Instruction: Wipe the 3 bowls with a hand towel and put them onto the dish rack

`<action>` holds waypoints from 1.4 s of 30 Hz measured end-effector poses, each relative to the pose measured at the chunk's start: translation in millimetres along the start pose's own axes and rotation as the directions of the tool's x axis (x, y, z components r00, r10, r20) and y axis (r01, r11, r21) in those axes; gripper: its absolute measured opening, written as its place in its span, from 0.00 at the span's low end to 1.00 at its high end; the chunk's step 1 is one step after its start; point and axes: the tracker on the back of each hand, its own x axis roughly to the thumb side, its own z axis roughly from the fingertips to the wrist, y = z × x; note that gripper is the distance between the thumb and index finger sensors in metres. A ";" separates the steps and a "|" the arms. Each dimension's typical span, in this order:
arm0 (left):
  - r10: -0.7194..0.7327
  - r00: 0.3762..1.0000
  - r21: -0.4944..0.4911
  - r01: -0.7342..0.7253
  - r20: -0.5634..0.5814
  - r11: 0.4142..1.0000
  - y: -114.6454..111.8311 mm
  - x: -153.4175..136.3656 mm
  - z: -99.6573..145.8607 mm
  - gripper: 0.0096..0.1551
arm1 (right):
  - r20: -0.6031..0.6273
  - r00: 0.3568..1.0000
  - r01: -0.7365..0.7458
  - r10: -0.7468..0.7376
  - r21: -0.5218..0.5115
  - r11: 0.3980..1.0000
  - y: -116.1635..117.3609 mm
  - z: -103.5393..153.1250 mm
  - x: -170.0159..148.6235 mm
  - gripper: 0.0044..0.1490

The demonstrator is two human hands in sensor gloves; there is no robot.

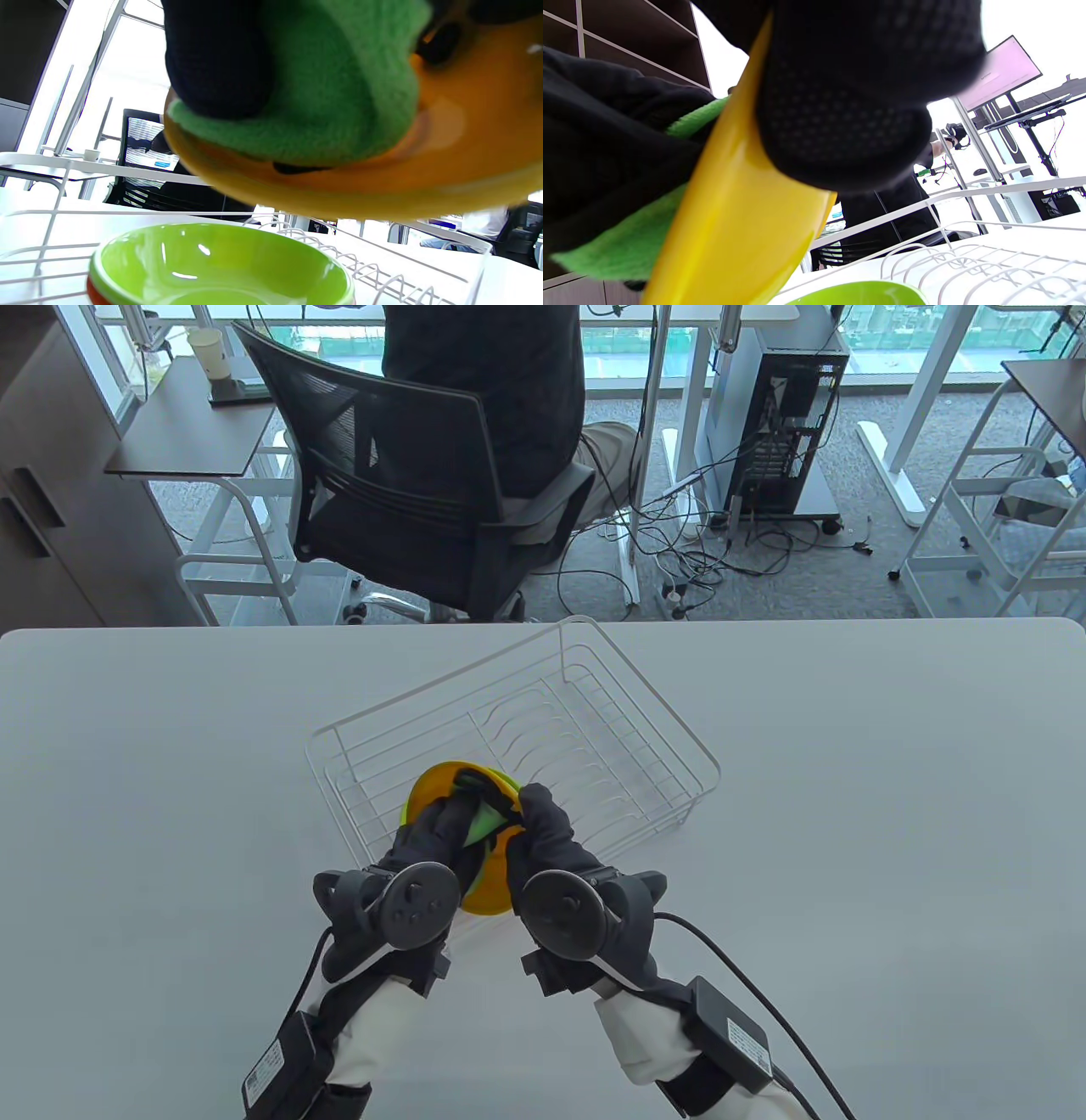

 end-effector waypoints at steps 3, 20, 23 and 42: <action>0.030 0.999 0.010 -0.030 -0.027 0.999 1.7 -4.9 -0.2 0.30 | 0.004 1.000 0.004 -0.004 0.016 1.000 2.7 1.8 3.3 0.37; 0.451 0.886 -0.047 -0.449 0.110 0.893 -7.0 -2.3 2.7 0.32 | -0.002 0.996 0.086 -0.086 -0.008 0.996 -1.8 -4.9 -13.4 0.36; 0.474 0.873 -0.133 -0.459 0.117 0.878 -10.0 0.7 1.7 0.36 | 0.004 0.998 0.059 -0.059 -0.042 0.997 -7.8 -7.9 -19.2 0.35; -0.174 0.950 -0.133 0.213 0.258 0.968 -18.1 30.8 7.9 0.38 | -0.049 0.998 0.024 -0.028 -0.068 0.997 -10.1 -11.5 -30.0 0.35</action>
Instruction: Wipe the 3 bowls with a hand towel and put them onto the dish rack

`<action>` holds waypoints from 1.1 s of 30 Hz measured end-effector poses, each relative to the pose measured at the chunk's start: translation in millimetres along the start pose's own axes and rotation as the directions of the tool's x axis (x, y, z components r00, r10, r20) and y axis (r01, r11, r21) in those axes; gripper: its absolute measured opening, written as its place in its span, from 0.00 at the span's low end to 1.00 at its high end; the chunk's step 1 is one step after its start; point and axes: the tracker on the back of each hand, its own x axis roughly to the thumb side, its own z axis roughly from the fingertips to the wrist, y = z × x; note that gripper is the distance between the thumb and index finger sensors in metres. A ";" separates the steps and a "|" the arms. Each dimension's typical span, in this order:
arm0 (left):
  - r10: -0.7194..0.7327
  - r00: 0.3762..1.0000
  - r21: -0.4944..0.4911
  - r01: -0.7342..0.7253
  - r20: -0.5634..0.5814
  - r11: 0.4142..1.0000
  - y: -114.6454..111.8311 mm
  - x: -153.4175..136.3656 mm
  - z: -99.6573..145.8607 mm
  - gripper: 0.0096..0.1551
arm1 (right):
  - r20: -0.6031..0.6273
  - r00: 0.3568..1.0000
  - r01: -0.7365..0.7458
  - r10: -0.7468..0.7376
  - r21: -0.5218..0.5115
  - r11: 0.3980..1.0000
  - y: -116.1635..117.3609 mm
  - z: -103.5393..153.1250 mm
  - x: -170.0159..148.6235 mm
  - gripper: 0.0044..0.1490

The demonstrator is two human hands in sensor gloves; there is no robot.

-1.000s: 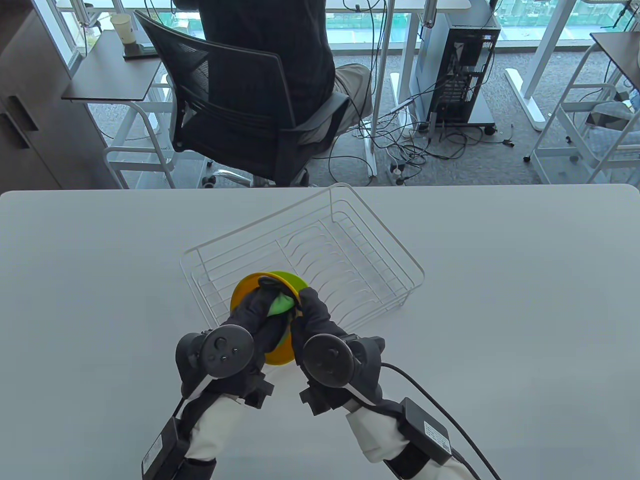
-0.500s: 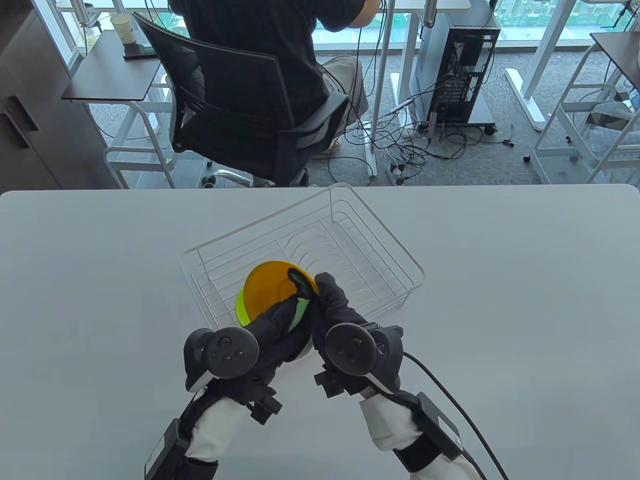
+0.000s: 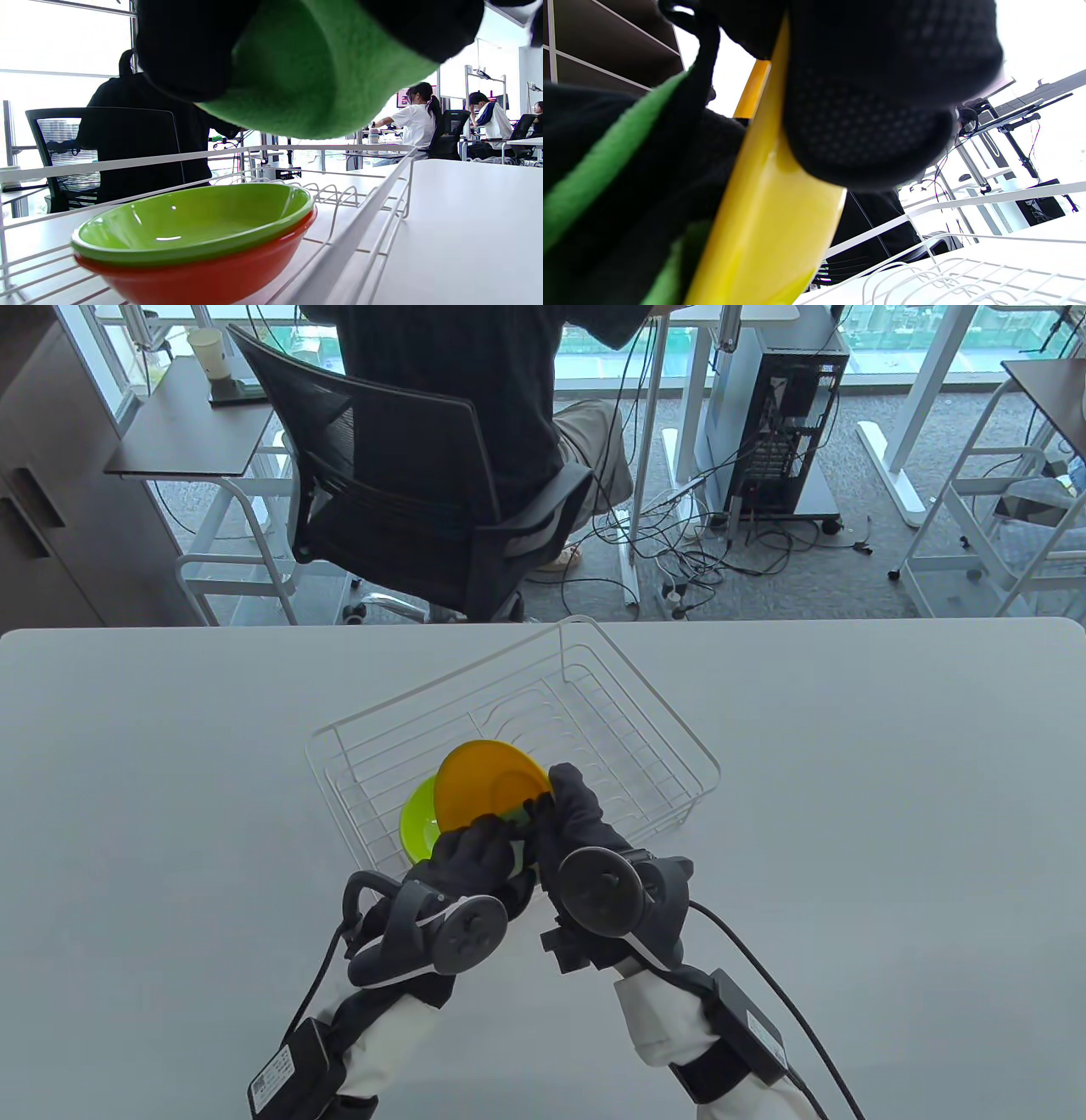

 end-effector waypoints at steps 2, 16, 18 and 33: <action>0.012 1.000 0.058 -0.011 -0.013 0.998 -1.6 -4.1 0.6 0.35 | -0.005 1.000 0.009 -0.009 0.000 1.000 -0.4 -0.1 -0.1 0.35; 0.302 0.933 0.376 -0.213 -0.197 0.902 13.9 -69.6 21.7 0.30 | -0.088 0.995 0.040 -0.040 -0.007 0.999 -5.0 -3.9 -10.3 0.35; 0.377 0.898 0.421 -0.259 -0.225 0.869 15.8 -84.5 28.3 0.30 | -0.110 0.993 0.048 -0.048 -0.001 0.999 -5.0 -5.8 -15.1 0.35; 0.609 0.716 0.545 -0.378 -0.341 0.749 8.5 -142.2 57.1 0.30 | -0.183 0.978 -0.079 0.103 0.133 0.988 30.5 -31.9 -11.9 0.35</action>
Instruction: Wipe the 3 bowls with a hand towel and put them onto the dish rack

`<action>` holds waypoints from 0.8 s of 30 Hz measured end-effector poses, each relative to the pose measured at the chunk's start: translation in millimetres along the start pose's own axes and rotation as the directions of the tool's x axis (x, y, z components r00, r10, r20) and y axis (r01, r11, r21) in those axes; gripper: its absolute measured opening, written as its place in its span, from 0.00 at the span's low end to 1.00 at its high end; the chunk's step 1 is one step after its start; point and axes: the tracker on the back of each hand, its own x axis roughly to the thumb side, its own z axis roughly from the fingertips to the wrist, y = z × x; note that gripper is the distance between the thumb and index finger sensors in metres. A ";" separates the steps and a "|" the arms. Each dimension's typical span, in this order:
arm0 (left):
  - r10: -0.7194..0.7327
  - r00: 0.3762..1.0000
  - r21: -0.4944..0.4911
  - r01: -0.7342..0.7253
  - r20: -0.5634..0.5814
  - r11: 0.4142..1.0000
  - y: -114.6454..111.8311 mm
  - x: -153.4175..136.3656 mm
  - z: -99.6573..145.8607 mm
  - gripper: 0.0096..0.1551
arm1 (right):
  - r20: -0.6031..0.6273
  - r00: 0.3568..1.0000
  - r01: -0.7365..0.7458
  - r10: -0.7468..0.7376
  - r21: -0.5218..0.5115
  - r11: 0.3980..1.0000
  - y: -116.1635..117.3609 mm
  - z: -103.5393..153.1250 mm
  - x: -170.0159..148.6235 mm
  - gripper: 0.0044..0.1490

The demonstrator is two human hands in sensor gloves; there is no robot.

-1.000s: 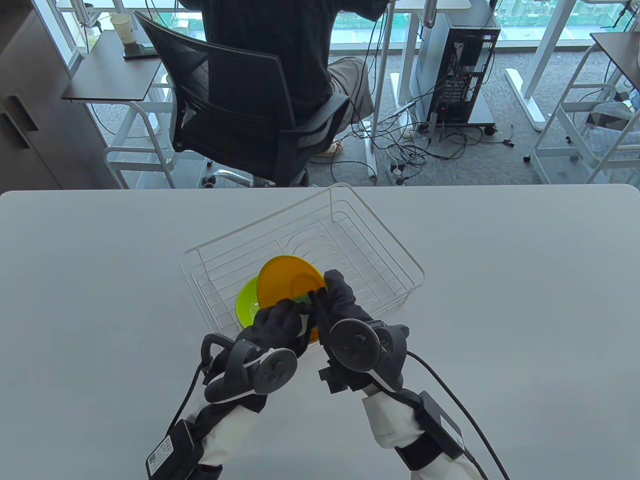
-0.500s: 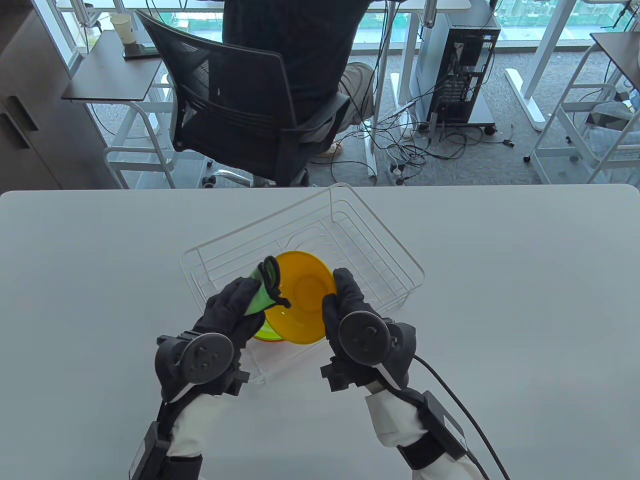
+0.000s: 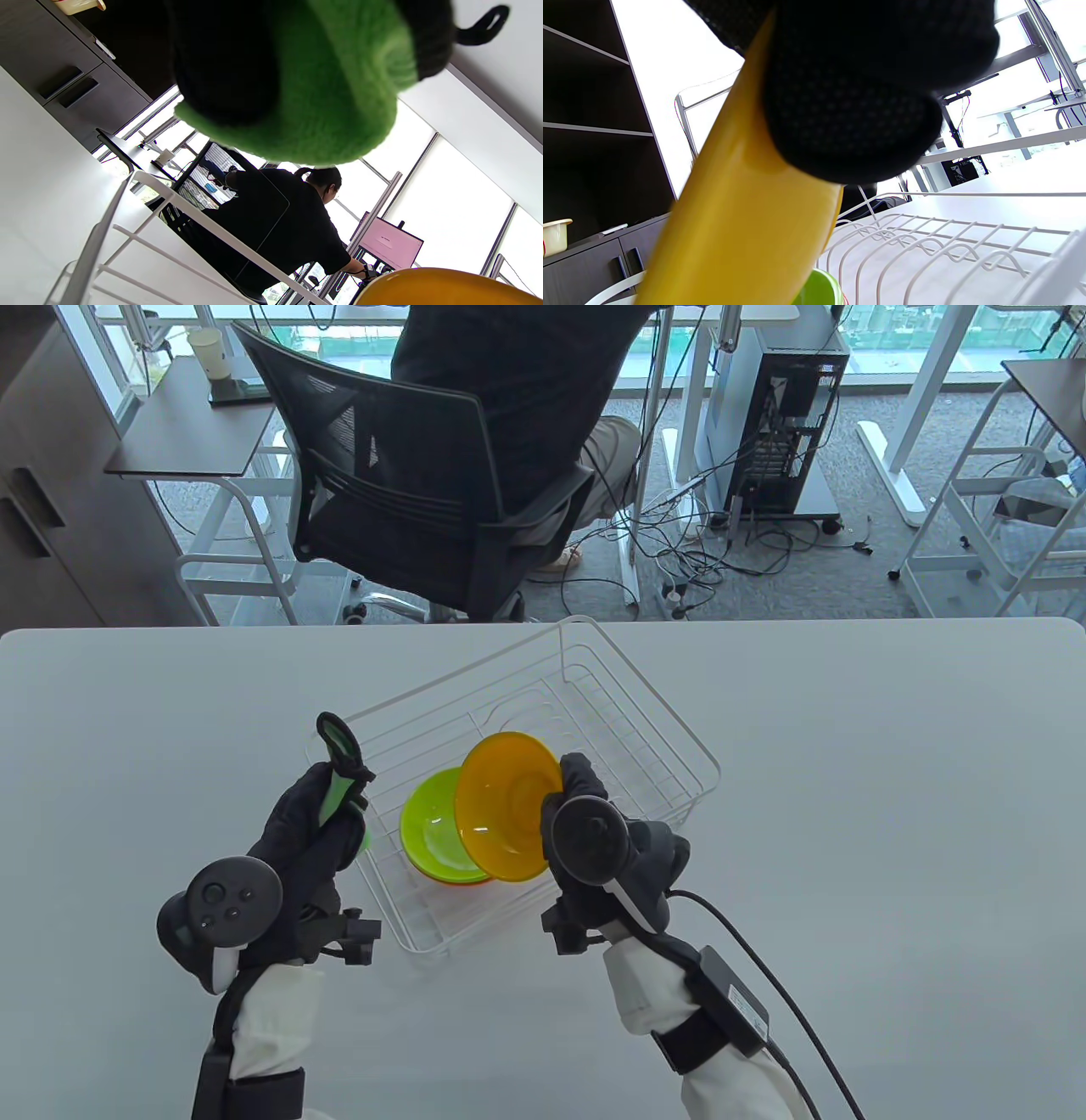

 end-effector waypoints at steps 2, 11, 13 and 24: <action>-0.004 1.000 -0.007 0.004 -0.003 1.000 -0.8 -0.8 0.0 0.30 | -0.003 0.999 -0.033 0.033 0.027 0.999 5.9 -6.0 9.1 0.35; -0.001 1.000 -0.027 0.001 -0.012 1.000 -2.4 0.3 0.2 0.31 | -0.008 0.984 -0.177 0.179 0.098 0.979 33.0 -20.7 34.4 0.35; -0.008 1.000 -0.028 0.007 -0.022 1.000 -2.8 0.7 0.4 0.30 | -0.011 0.978 -0.204 0.206 0.110 0.973 37.9 -22.6 36.8 0.35; -0.012 0.999 -0.056 0.010 -0.034 0.998 -6.2 0.7 0.1 0.31 | -0.063 0.961 -0.256 0.271 0.181 0.950 55.3 -34.0 41.8 0.35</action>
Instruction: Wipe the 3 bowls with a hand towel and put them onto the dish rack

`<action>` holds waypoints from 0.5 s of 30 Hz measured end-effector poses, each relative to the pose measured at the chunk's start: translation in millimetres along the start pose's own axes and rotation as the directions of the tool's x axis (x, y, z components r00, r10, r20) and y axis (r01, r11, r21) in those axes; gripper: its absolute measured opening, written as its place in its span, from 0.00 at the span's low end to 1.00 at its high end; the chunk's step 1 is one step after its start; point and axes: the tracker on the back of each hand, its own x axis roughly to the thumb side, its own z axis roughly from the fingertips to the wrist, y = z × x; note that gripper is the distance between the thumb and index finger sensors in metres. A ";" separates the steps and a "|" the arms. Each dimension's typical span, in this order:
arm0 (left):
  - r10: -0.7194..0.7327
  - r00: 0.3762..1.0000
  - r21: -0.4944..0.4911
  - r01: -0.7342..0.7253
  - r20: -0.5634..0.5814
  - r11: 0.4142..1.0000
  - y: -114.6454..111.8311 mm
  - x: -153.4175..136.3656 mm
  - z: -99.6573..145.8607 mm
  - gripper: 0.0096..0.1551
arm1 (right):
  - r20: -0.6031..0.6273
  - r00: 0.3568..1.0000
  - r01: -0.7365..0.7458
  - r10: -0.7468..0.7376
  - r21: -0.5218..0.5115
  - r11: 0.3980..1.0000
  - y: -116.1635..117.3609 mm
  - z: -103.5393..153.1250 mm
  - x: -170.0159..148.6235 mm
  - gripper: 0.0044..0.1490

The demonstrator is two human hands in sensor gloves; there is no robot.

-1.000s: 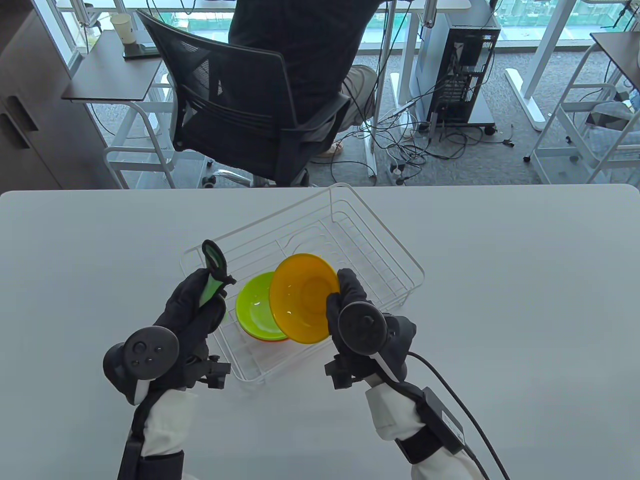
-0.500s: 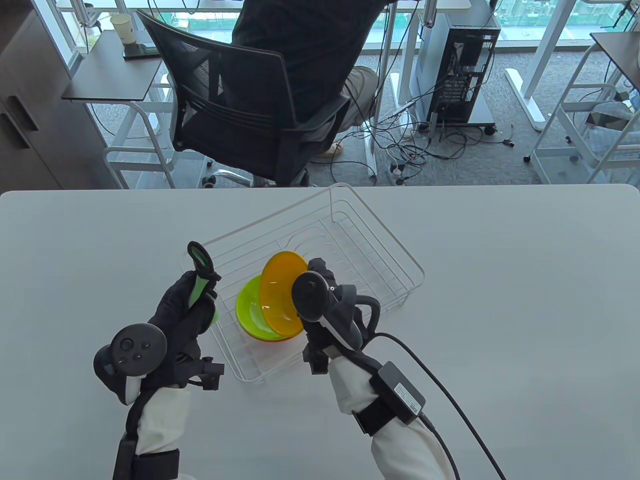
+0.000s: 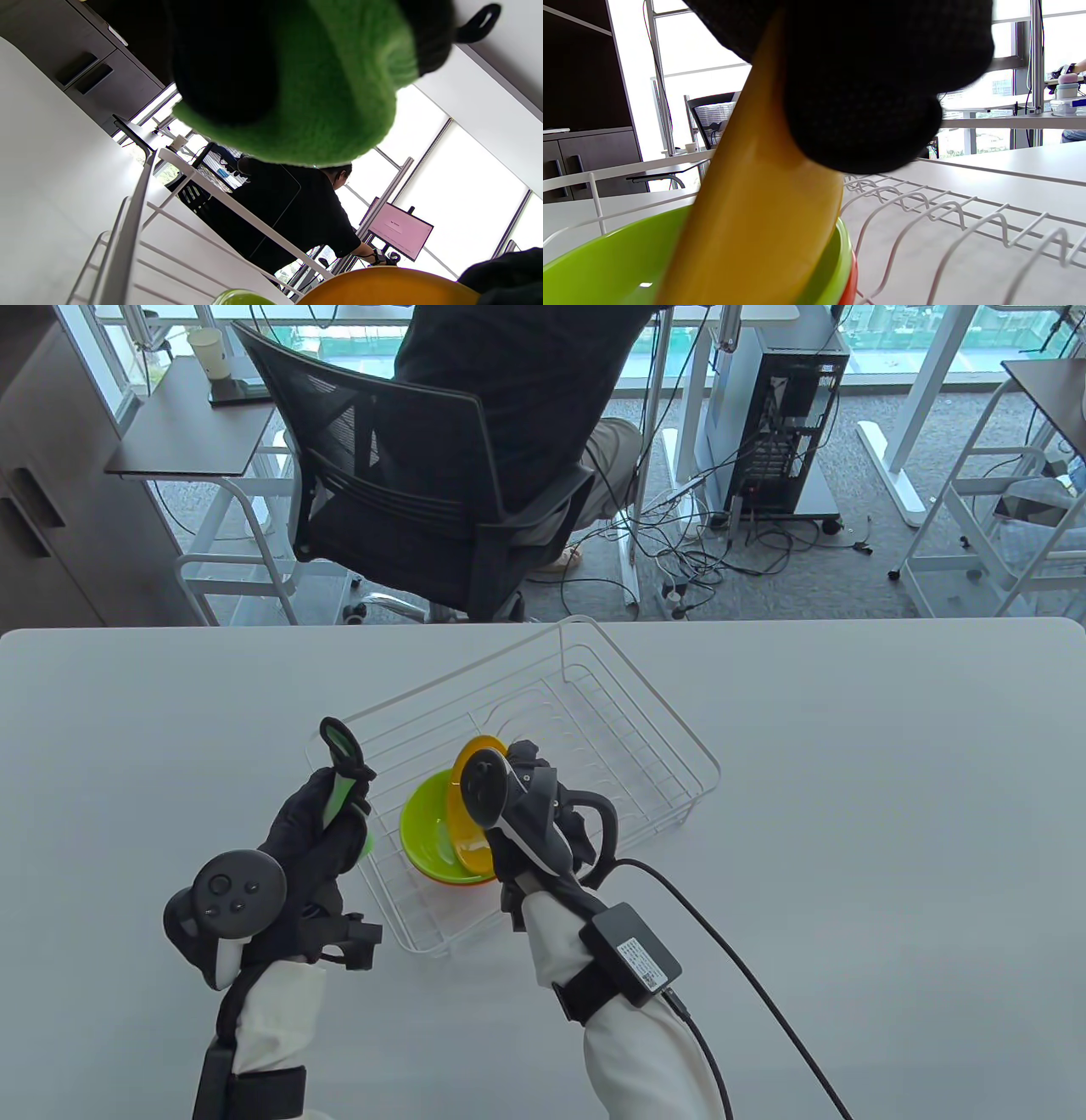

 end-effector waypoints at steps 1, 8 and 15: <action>-0.001 1.000 -0.002 0.001 0.000 1.000 -0.3 0.1 0.0 0.31 | -0.006 1.000 0.002 -0.002 0.007 1.000 1.1 -0.7 -0.3 0.35; 0.004 1.000 -0.011 -0.004 -0.004 1.000 -1.1 -0.3 -0.4 0.31 | -0.067 0.996 0.055 -0.051 0.063 0.997 9.0 -7.7 -8.2 0.36; 0.000 1.000 -0.024 0.000 -0.009 1.000 -2.7 -0.9 -0.5 0.31 | -0.193 0.980 -0.008 0.051 0.215 0.977 14.8 -17.2 -10.8 0.37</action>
